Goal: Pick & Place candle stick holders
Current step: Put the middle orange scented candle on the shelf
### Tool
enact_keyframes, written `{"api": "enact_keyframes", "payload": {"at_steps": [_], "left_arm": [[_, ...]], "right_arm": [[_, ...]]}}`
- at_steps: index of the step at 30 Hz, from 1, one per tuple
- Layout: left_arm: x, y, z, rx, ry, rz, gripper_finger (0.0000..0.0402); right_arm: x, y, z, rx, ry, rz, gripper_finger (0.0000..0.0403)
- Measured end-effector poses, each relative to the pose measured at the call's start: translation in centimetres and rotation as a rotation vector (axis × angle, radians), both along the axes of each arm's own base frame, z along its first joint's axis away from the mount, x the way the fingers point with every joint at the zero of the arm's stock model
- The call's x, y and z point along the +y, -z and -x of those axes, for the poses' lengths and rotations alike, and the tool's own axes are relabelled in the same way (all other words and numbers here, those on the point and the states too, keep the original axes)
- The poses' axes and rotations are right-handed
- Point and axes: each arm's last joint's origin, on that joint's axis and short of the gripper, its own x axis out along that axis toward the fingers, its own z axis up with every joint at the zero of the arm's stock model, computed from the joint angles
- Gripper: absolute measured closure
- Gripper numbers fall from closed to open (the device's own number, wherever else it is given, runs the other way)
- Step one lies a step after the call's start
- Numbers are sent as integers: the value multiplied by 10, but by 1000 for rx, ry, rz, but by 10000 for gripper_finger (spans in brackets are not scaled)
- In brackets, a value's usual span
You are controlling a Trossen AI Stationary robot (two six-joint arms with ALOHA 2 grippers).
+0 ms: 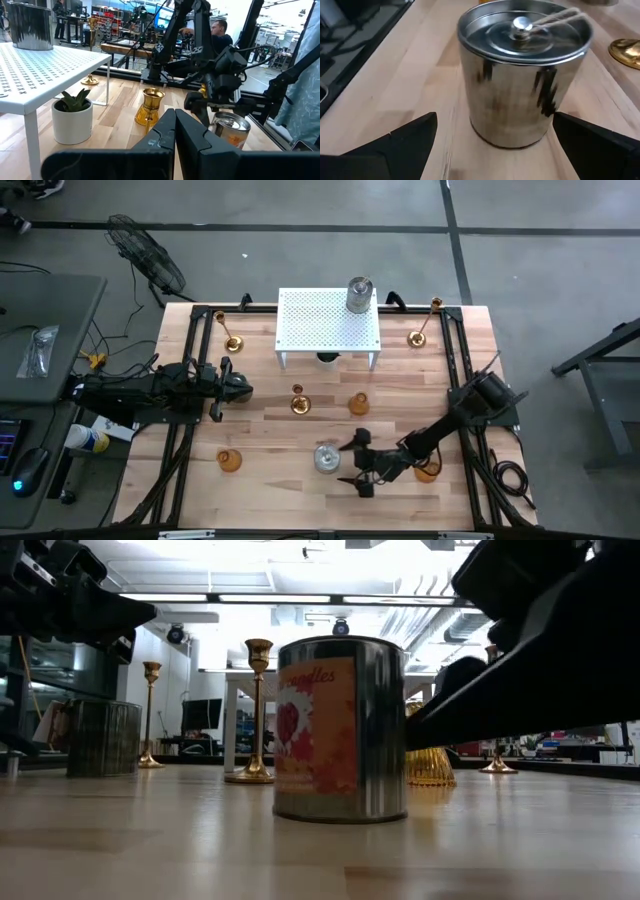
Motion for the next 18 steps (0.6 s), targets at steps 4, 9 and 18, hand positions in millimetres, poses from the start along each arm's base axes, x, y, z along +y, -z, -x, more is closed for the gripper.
{"api": "enact_keyframes", "payload": {"at_steps": [4, 9, 18], "left_arm": [[0, 0, 0, 0, 0, 0, 402], [0, 0, 0, 0, 0, 0, 402], [0, 0, 0, 0, 0, 0, 402]], "right_arm": [[-2, 6, -7, -35, 26, -7, 13], [-5, 9, -17, -67, 45, -27, 13], [-9, 5, -39, -118, 41, -56, 13]]}}
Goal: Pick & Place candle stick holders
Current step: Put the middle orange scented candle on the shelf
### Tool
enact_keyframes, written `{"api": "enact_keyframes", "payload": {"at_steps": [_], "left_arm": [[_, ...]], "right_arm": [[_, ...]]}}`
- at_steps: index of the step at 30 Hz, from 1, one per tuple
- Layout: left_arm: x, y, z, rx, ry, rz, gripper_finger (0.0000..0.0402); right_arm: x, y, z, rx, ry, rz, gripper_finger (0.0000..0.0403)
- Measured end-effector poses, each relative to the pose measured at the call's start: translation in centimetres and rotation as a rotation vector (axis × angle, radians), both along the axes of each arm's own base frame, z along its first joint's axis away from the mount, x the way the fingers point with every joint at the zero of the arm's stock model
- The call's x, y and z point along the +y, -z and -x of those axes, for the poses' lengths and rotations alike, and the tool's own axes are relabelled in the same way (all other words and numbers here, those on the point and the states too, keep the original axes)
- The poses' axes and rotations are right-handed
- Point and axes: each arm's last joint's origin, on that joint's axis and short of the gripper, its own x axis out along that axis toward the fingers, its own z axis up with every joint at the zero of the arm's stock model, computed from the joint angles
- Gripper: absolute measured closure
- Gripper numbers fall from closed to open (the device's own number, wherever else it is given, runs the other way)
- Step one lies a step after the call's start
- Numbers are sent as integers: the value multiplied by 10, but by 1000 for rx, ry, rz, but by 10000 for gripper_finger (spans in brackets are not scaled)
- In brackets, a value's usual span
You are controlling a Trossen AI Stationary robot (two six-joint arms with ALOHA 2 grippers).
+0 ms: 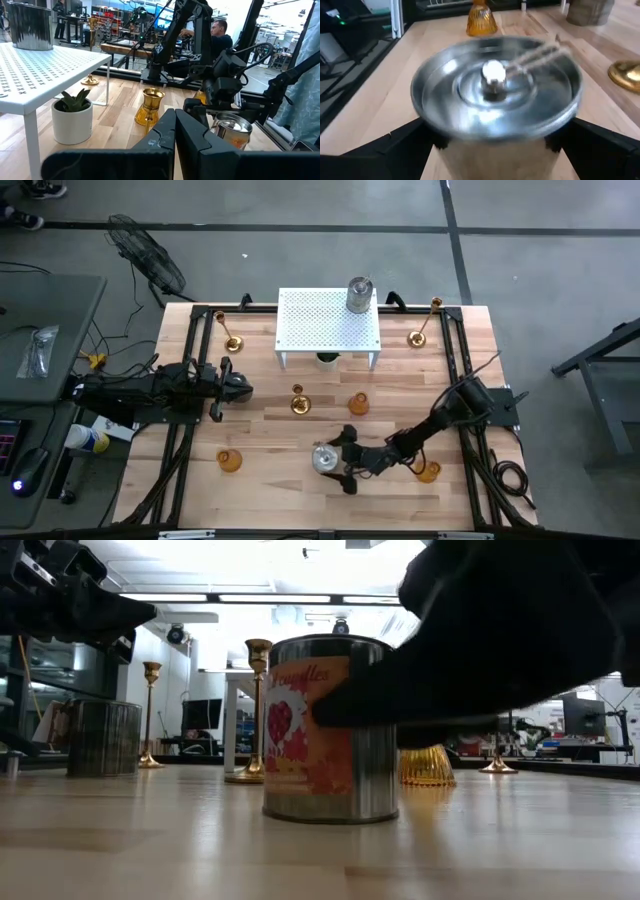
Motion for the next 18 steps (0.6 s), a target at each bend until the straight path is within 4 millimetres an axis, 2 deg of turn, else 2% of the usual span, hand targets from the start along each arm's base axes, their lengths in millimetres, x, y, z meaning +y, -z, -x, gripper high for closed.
{"api": "enact_keyframes", "payload": {"at_steps": [8, 14, 18], "left_arm": [[0, 1, 0, 6, 0, 0, 402], [0, 1, 0, 10, 0, 0, 402], [0, 2, 0, 22, 0, 0, 402]], "right_arm": [[-1, 0, -19, -10, -86, -12, 13], [-4, 2, -20, 11, -83, -4, 16], [-3, 2, -20, 11, -93, 16, 38]]}}
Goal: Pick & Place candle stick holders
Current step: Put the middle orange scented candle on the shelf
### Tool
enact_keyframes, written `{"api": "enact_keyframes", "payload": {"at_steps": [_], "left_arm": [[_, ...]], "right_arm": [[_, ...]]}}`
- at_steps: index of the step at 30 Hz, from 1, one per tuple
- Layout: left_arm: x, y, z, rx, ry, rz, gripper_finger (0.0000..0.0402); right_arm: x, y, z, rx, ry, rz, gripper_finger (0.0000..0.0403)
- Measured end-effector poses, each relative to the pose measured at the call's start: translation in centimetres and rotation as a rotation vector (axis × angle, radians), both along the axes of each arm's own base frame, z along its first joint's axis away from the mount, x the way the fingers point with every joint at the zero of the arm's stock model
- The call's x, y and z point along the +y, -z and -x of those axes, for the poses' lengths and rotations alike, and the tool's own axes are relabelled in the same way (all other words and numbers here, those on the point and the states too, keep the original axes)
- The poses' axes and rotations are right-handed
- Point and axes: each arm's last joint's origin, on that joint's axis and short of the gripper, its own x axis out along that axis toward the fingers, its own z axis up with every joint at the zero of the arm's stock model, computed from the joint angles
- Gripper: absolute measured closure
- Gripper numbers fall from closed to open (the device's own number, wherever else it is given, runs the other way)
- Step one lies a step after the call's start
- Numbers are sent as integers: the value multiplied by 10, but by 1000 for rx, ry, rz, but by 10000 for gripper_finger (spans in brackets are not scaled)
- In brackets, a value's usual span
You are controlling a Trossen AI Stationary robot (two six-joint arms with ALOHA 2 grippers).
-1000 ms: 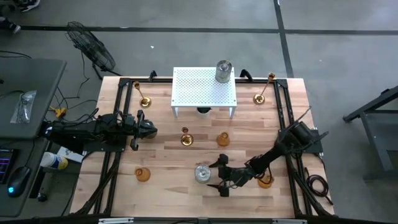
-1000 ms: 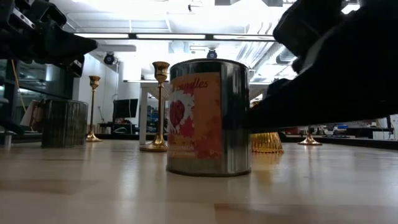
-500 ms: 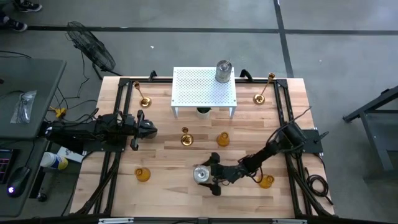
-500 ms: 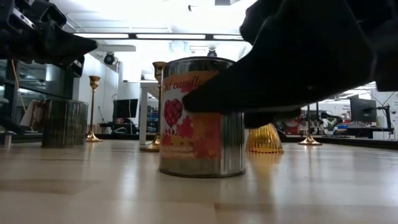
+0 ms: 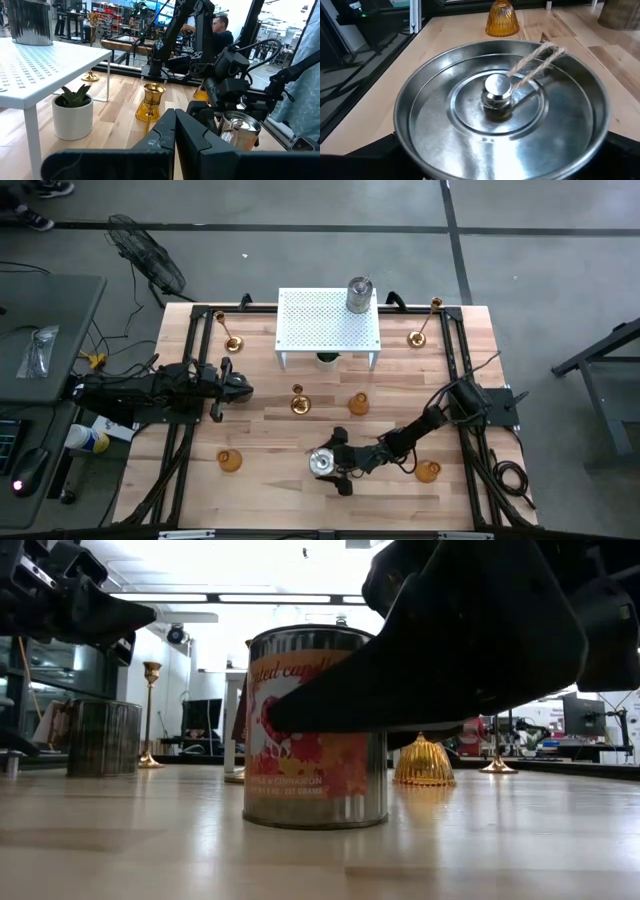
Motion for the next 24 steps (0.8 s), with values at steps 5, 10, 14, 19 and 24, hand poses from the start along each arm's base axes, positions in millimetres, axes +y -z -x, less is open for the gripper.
{"api": "enact_keyframes", "payload": {"at_steps": [5, 10, 14, 19, 24], "left_arm": [[0, 0, 0, 3, 0, 0, 402], [0, 0, 0, 3, 0, 0, 402], [0, 0, 0, 3, 0, 0, 402], [0, 0, 0, 4, 0, 0, 402], [0, 1, 0, 8, 0, 0, 402]], "right_arm": [[0, 0, 0, -1, 0, 2, 55], [0, 0, 0, -3, 5, 3, 52], [-1, -3, 0, -6, 18, 5, 54], [-1, -24, -1, -17, 33, 5, 54], [-4, -61, -2, -16, 54, 15, 54]]}}
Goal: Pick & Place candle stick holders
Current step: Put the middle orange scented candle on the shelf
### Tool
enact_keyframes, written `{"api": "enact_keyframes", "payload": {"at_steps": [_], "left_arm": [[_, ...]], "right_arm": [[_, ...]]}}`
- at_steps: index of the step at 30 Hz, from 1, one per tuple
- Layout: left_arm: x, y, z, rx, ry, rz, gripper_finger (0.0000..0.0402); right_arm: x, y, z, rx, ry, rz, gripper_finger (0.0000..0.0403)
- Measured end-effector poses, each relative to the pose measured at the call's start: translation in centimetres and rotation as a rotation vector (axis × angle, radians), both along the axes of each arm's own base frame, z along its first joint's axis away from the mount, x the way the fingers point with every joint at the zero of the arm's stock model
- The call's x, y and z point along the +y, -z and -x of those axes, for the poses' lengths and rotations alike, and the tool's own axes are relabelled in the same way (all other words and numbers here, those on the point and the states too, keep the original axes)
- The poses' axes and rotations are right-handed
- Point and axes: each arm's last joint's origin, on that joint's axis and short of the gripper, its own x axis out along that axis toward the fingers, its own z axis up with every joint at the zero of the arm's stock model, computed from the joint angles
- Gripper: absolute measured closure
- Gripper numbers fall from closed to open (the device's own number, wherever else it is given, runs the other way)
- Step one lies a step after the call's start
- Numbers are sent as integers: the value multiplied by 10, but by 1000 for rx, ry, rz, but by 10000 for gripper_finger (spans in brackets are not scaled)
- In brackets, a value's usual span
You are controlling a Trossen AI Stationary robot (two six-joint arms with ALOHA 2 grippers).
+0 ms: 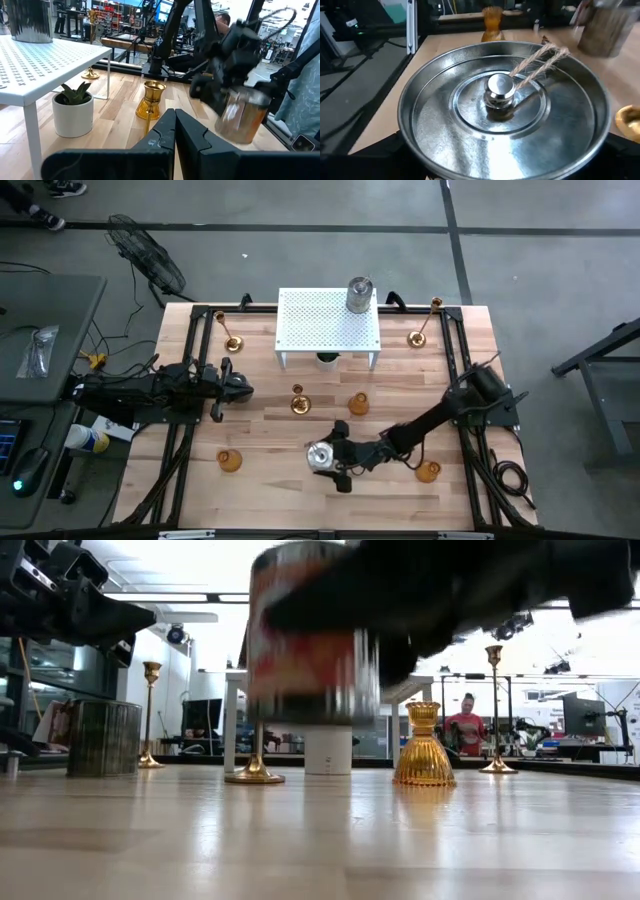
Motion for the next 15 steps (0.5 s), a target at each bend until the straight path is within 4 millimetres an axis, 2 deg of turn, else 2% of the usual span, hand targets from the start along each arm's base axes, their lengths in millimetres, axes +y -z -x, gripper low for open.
{"api": "enact_keyframes", "payload": {"at_steps": [5, 11, 15], "left_arm": [[0, 0, 0, 4, 0, 0, 402], [0, 0, 0, 5, 1, 0, 402], [0, 0, 0, 5, 1, 0, 402]], "right_arm": [[-16, -51, 0, 34, 47, 15, 54], [-52, -106, -3, 74, 213, 62, 53], [-79, -122, -11, 74, 311, 71, 53]]}}
